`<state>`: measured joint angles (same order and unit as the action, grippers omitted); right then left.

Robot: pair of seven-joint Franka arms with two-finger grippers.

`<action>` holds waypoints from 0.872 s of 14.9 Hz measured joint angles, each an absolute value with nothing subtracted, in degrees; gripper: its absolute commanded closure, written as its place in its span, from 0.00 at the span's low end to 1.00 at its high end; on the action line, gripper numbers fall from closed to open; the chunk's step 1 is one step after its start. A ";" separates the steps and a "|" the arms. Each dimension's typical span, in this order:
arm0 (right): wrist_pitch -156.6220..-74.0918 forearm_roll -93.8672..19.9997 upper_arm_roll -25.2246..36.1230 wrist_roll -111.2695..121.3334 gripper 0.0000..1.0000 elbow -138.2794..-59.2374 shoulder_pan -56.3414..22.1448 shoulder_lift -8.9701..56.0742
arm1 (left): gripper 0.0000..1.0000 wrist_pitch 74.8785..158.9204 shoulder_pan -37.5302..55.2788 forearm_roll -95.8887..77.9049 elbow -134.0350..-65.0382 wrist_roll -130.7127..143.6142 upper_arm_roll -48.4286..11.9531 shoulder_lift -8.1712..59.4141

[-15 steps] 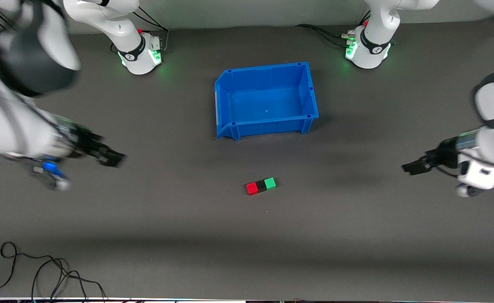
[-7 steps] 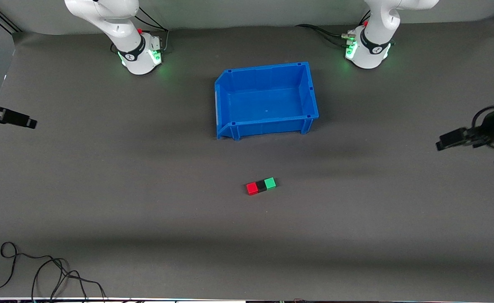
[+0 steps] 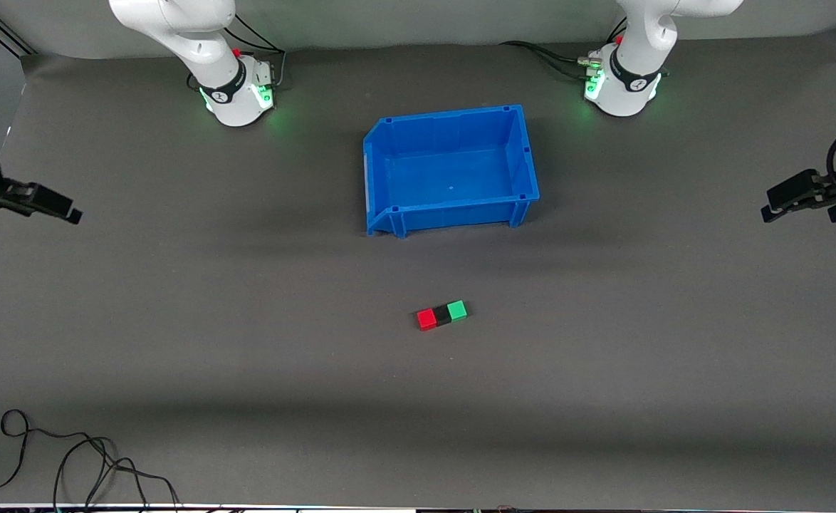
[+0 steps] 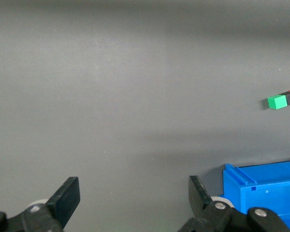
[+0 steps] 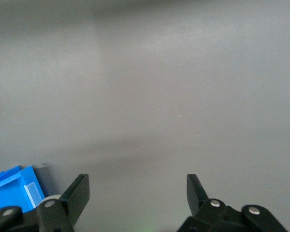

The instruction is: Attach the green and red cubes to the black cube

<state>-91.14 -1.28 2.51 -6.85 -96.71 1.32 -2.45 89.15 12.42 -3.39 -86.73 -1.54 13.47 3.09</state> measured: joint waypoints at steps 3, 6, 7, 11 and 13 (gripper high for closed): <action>-91.37 1.20 2.31 -6.85 0.10 -97.51 -0.05 -3.25 | 0.00 90.10 11.82 -1.78 -89.57 -1.54 10.89 1.79; -92.08 1.63 2.30 -6.85 0.10 -97.02 -0.09 -3.04 | 0.00 91.01 7.06 -1.25 -92.27 -1.51 4.71 -0.30; -91.67 1.69 2.30 -6.85 0.10 -96.09 -0.09 -2.58 | 0.00 91.01 5.28 -1.18 -92.73 -1.51 2.90 -0.87; -88.78 1.73 2.30 -6.81 0.10 -93.12 -0.10 -0.53 | 0.00 90.97 1.16 -1.13 -93.23 -1.53 -0.38 -1.70; -88.66 1.73 2.28 -6.71 0.10 -93.16 -0.36 -0.37 | 0.00 90.97 1.02 -1.13 -93.21 -1.54 -0.50 -1.71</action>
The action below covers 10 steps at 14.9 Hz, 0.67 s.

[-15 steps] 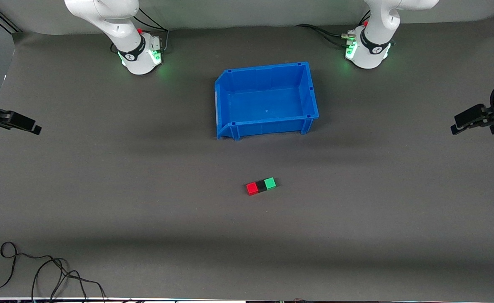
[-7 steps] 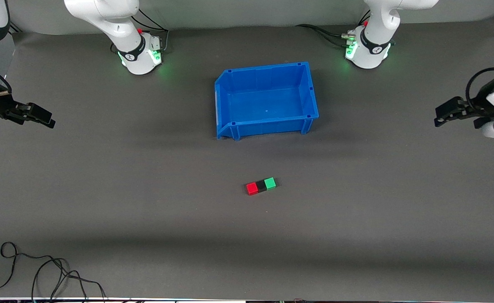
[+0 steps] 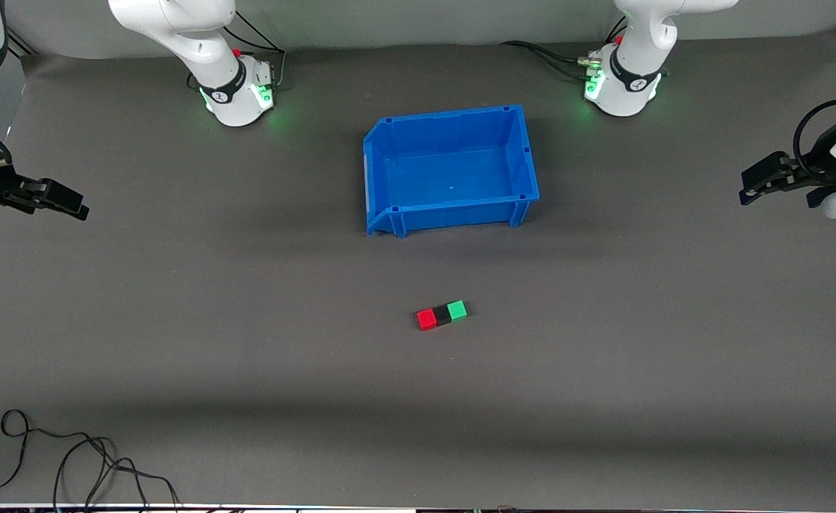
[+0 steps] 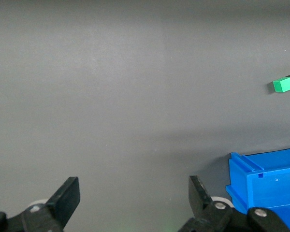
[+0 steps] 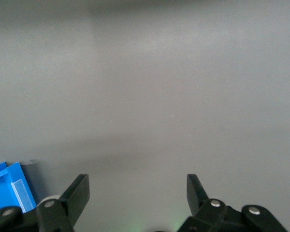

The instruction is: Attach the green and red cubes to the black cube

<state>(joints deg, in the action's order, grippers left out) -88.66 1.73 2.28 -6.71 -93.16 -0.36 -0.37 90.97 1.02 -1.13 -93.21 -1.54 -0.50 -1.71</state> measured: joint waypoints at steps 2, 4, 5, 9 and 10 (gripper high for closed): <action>-88.64 1.73 2.27 -6.70 0.10 -93.23 -0.81 -0.37 | 0.00 90.75 1.01 -1.13 -93.14 -1.55 -0.54 -1.87; -88.64 1.73 2.27 -6.70 0.10 -93.23 -0.97 -0.37 | 0.00 90.58 1.01 -1.13 -93.14 -1.57 -0.60 -2.17; -88.64 1.73 2.27 -6.70 0.10 -93.23 -0.96 -0.37 | 0.00 90.53 1.01 -1.13 -93.14 -1.57 -0.68 -2.30; -88.64 1.74 2.28 -6.68 0.09 -93.23 -0.96 -0.37 | 0.00 89.75 1.01 -1.13 -93.14 -1.57 -1.03 -2.38; -88.64 1.74 2.31 -6.68 0.09 -93.23 -0.96 -0.37 | 0.00 89.72 1.01 -1.12 -93.14 -1.57 -1.03 -2.38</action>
